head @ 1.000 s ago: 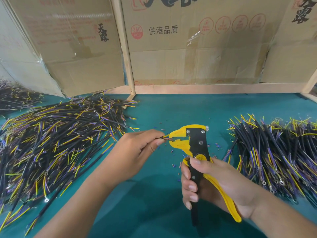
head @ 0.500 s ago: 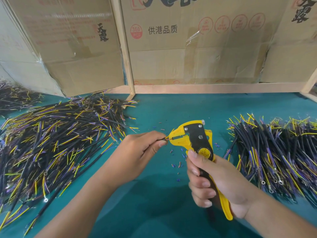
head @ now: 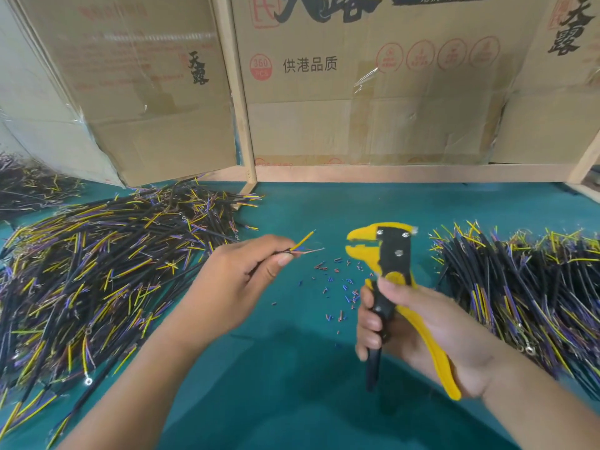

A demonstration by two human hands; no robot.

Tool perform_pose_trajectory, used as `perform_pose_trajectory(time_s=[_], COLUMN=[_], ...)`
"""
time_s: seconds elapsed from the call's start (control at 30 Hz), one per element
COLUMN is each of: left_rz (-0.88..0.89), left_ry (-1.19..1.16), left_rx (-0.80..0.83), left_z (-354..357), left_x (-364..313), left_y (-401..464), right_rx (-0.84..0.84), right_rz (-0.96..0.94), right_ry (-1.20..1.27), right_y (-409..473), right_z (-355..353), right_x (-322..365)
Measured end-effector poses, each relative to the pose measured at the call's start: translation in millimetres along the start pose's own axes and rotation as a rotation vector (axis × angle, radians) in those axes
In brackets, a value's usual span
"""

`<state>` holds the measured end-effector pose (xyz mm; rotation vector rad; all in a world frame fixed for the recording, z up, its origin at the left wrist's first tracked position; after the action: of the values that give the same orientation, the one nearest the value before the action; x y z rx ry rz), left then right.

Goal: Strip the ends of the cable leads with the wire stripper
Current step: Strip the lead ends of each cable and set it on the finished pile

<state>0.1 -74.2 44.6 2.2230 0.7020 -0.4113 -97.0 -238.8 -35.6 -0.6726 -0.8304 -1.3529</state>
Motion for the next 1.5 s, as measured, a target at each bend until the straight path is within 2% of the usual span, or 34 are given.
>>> perform_pose_trajectory(time_s=[0.17, 0.7, 1.07, 1.5], left_rz=[0.027, 0.067, -0.019, 0.002], left_ry=[-0.007, -0.094, -0.149, -0.097], left_rx=[0.032, 0.109, 0.181, 0.188], left_z=[2, 22, 29, 30], left_x=[2, -9, -3, -3], left_y=[-1, -4, -7, -6], right_rx=[0.094, 0.092, 0.157, 0.153], right_rz=[0.072, 0.029, 0.02, 0.027], right_ry=[-0.031, -0.029, -0.01, -0.034], right_y=[-5, -4, -6, -5], right_z=[12, 17, 23, 19], right_x=[-9, -17, -17, -18])
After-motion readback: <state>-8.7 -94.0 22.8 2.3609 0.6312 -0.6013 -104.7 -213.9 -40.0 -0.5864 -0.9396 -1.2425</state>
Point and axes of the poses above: each hand's wrist, its own y-axis towards the middle knuckle, its own z-axis out of the palm, x = y × z, the point moved 7 cm from there along y, towards the middle knuckle, and after that the axes turned 10 degrees about -z, right-handed, at the moved point
